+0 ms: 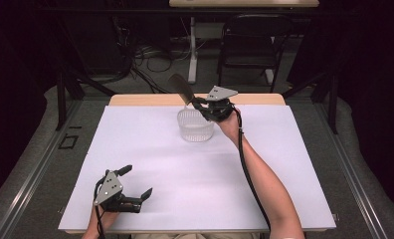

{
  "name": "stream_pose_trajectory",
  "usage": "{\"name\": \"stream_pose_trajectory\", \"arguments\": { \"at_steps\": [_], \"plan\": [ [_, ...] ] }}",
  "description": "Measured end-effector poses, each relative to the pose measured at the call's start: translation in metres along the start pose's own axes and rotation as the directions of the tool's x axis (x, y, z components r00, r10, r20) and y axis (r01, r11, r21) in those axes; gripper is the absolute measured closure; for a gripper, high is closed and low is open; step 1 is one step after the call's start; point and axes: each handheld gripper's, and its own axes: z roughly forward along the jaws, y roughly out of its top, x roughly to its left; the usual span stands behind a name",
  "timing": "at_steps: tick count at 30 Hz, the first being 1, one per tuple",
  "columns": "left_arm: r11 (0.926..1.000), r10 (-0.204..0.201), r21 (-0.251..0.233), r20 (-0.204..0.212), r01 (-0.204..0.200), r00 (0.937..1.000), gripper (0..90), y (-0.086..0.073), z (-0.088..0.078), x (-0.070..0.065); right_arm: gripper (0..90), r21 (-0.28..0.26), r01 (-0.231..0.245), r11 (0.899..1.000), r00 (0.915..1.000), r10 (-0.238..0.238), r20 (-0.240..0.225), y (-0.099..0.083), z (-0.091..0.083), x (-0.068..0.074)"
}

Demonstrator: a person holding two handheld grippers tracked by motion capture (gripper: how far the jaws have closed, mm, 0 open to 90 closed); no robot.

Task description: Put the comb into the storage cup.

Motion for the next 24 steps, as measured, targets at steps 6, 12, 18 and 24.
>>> {"name": "stream_pose_trajectory", "arguments": {
  "at_steps": [6, 12, 18, 24],
  "plan": [
    [1.0000, 0.000, 0.000, -0.001, 0.000, 1.0000, 0.0, 0.0000, -0.0004, 0.0000, 72.3, 0.014, 0.001, 1.000, 1.0000, -0.001, -0.004, -0.0031, 0.0017, 0.0005],
    [1.0000, 0.001, 0.001, -0.001, -0.001, 1.0000, 0.0, 0.0001, -0.0002, -0.0001, 72.3, 0.030, 0.004, 1.000, 0.9999, -0.004, -0.010, -0.0056, 0.0032, 0.0015],
    [1.0000, 0.000, 0.001, -0.002, 0.000, 1.0000, 0.0, -0.0001, -0.0004, 0.0001, 72.2, 0.038, 0.003, 0.999, 0.9999, -0.003, -0.011, -0.0073, 0.0046, 0.0023],
    [1.0000, -0.001, 0.002, -0.001, 0.001, 1.0000, 0.0, -0.0002, -0.0006, 0.0003, 72.2, 0.045, 0.005, 0.999, 0.9999, -0.004, -0.016, -0.0095, 0.0067, 0.0041]
  ]
}}
